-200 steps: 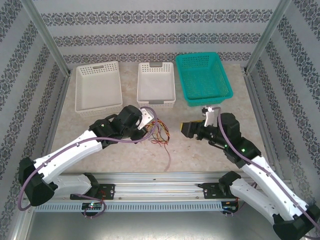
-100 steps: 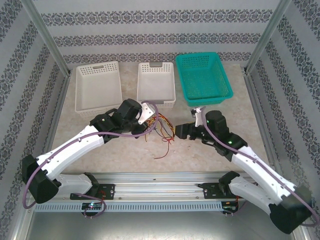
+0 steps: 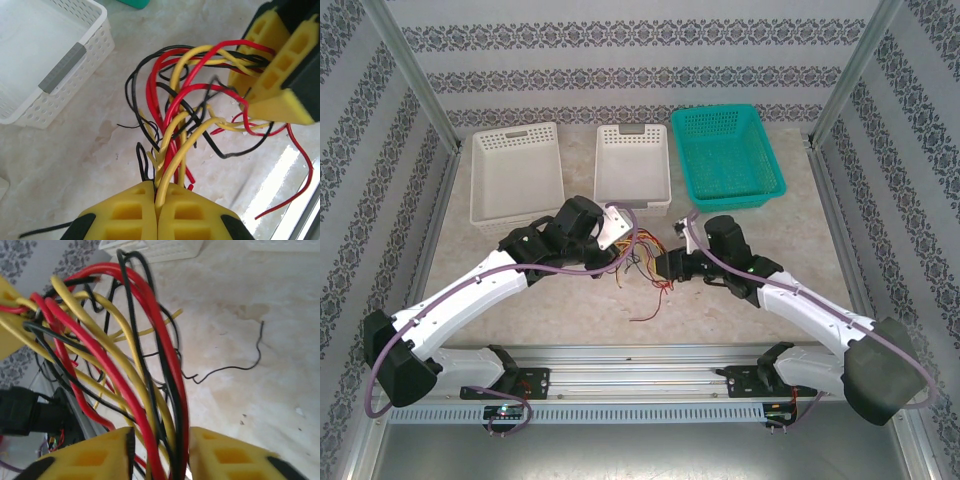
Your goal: Untangle the cables
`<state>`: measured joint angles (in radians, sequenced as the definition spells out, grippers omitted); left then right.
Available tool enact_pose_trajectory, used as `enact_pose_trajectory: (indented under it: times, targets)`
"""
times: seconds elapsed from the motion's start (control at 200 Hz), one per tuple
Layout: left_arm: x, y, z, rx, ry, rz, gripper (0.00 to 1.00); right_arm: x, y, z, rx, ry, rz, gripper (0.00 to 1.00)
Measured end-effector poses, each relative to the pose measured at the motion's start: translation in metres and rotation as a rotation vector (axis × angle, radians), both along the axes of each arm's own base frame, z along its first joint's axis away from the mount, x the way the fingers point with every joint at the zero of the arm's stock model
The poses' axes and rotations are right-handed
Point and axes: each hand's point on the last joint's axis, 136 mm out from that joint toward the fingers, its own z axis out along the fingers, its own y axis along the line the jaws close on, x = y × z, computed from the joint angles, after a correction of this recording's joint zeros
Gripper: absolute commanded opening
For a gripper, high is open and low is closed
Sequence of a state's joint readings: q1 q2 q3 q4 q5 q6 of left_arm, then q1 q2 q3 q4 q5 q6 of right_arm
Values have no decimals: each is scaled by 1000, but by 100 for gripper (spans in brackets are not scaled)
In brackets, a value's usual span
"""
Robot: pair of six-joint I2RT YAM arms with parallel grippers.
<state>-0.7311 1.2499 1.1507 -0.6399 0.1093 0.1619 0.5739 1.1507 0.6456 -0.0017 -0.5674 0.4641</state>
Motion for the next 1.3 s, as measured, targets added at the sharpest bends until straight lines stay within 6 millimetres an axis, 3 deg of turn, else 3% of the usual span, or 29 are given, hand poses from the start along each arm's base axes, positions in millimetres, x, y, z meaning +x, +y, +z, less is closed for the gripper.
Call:
enact_pose_trajectory:
  times: [0.035, 0.085, 0.165, 0.215, 0.335, 0.455, 0.515, 0.674, 0.824, 0.934, 1.089, 1.299]
  targets:
    - [0, 0, 0, 0, 0, 0, 0, -1, 2, 1, 2, -3, 7, 0]
    - [0, 0, 0, 0, -1, 1, 0, -2, 3, 1, 8, 5, 7, 0]
    - [0, 1, 3, -3, -8, 4, 39, -3, 3, 3, 8, -4, 8, 0]
    - [-1, 2, 8, -16, -17, 8, 57, -3, 2, 6, 11, -14, 5, 0]
    - [-10, 4, 35, -113, -44, 26, 74, -2, -1, 14, 17, -39, -13, 0]
    - [-27, 3, 77, -316, -86, 22, 76, -1, -2, 19, 21, -52, -35, 0]
    - [-40, 3, 87, -419, -80, 18, 76, -1, -3, 22, 26, -58, -49, 0]
    - [-63, -6, 66, -584, 35, 18, 76, 4, -5, 41, 71, -97, -96, 0]
    - [-74, -36, 27, -662, 170, 19, 76, 4, 1, 64, 138, -147, -111, 0]
    - [-76, -54, 6, -684, 235, 32, 77, -5, 12, 69, 156, -159, -81, 0]
    - [-60, -62, 15, -758, 199, 85, 77, -15, 19, 73, 166, -160, -55, 0]
    - [-42, -54, 28, -851, 95, 158, 75, -18, 17, 91, 215, -201, -57, 0]
